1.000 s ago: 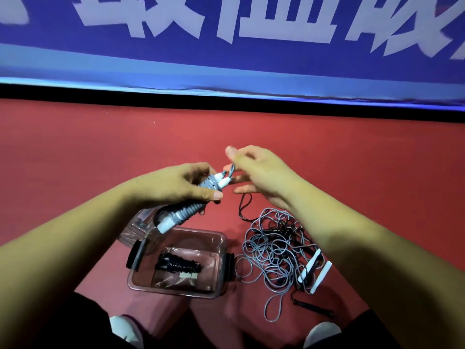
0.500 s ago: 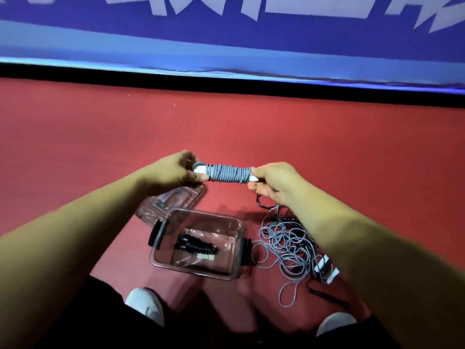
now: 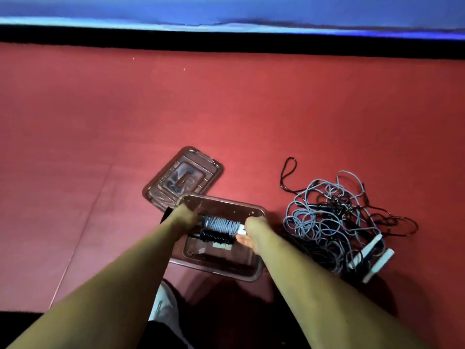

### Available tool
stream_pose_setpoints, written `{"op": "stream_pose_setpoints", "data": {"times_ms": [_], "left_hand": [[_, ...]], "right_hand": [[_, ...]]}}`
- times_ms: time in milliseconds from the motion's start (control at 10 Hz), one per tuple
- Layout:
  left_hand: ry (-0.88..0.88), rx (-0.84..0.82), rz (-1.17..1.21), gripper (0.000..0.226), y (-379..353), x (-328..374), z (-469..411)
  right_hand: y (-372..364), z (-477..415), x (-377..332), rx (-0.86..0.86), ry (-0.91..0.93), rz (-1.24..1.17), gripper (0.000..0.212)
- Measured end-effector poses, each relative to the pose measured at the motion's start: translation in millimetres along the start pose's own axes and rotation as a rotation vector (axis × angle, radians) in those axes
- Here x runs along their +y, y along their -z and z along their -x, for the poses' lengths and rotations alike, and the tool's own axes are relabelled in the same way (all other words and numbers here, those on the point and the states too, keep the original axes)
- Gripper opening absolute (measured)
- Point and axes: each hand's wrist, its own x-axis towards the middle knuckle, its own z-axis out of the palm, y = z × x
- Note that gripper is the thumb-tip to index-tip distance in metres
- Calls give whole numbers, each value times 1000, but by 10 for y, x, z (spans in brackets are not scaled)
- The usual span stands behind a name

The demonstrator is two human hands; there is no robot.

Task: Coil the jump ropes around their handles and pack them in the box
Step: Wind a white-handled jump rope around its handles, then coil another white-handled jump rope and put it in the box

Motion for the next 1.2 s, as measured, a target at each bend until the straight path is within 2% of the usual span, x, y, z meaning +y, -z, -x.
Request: {"op": "stream_pose_setpoints", "data": {"times_ms": [100,200,300,400,500,600,700,800,900,1000,1100,1200], "left_hand": [[70,4,10,9,-20,-214,-225],[68,-19,4,26,-19,-318,-364],[84,-8,24,26,22,-317,-393],[70,9,69,21,1,-218,-279],[-1,-20,197,17,-74,60,-65],[-160,-145,213,18,-233,458,185],[-280,-229,156,17,-510,784,331],[-408,-318,-81,16,-883,1055,369],[-514,-331,-320,13,-1245,1141,258],[-609,-284,-654,10,-1637,1078,76],[-583,-233,-798,28,-2048,916,-184],[-493,-249,-815,40,-2400,773,-469]], "right_hand": [[-84,-278,113,-37,-61,-80,29],[-140,-567,275,-112,-64,-85,29],[-138,-568,316,-212,-44,50,26],[-27,-505,166,-231,24,252,27],[221,-365,-98,-409,25,253,23],[609,-188,-417,-530,71,169,21],[1025,-117,-712,-373,189,80,20],[1462,-294,-727,16,302,259,13],[1790,-608,-438,305,397,707,14],[1821,-696,-212,318,446,794,56],[1769,-883,-133,187,520,842,68],[1791,-1116,-114,137,510,992,69]]}}
